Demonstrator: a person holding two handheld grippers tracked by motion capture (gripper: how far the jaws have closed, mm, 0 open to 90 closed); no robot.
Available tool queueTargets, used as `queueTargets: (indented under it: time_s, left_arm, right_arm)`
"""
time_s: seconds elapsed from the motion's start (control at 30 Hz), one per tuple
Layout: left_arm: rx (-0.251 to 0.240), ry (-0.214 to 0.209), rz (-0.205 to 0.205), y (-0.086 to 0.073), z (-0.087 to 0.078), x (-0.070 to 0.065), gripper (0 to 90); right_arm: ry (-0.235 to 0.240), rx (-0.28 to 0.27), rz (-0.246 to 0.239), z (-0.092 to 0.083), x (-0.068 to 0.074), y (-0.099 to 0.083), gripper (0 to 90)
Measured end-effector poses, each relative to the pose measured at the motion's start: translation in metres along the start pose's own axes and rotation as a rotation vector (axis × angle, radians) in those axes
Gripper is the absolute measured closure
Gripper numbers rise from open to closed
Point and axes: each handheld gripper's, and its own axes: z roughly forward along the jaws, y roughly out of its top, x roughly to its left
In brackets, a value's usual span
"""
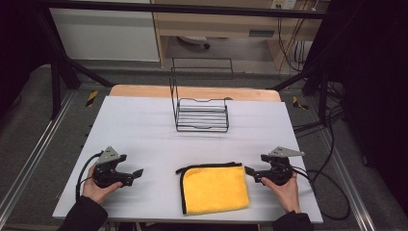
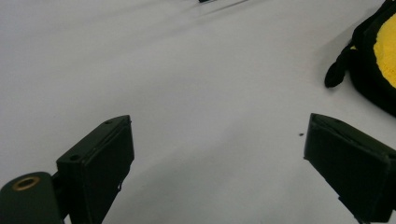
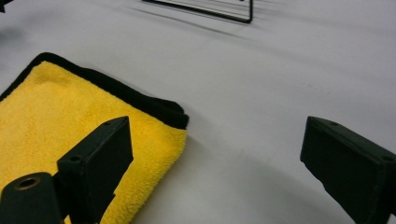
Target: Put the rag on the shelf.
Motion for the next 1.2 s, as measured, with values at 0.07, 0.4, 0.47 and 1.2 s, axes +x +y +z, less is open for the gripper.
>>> queueTargets:
  time_s: [0.07,0.4,0.47,1.2]
  left_arm:
    - [0.002,0.0,0.002,0.0,0.0,0.0,8.3]
    - [0.003,0.007,-0.004,0.0,0.0,0.001,8.2]
    - [0.002,0.008,-0.006,0.0,0.0,0.001,8.0]
    - [-0.005,0.03,-0.025,0.0,-0.004,0.006,8.4]
  right_arm:
    - [0.01,0.011,-0.01,0.004,0.004,0.002,15.2]
    - [0.05,0.097,-0.036,0.027,0.019,0.006,43.7]
    - [0.047,0.115,-0.032,0.032,0.021,0.007,49.7]
    - [0.069,0.178,-0.07,0.053,0.028,0.025,81.1]
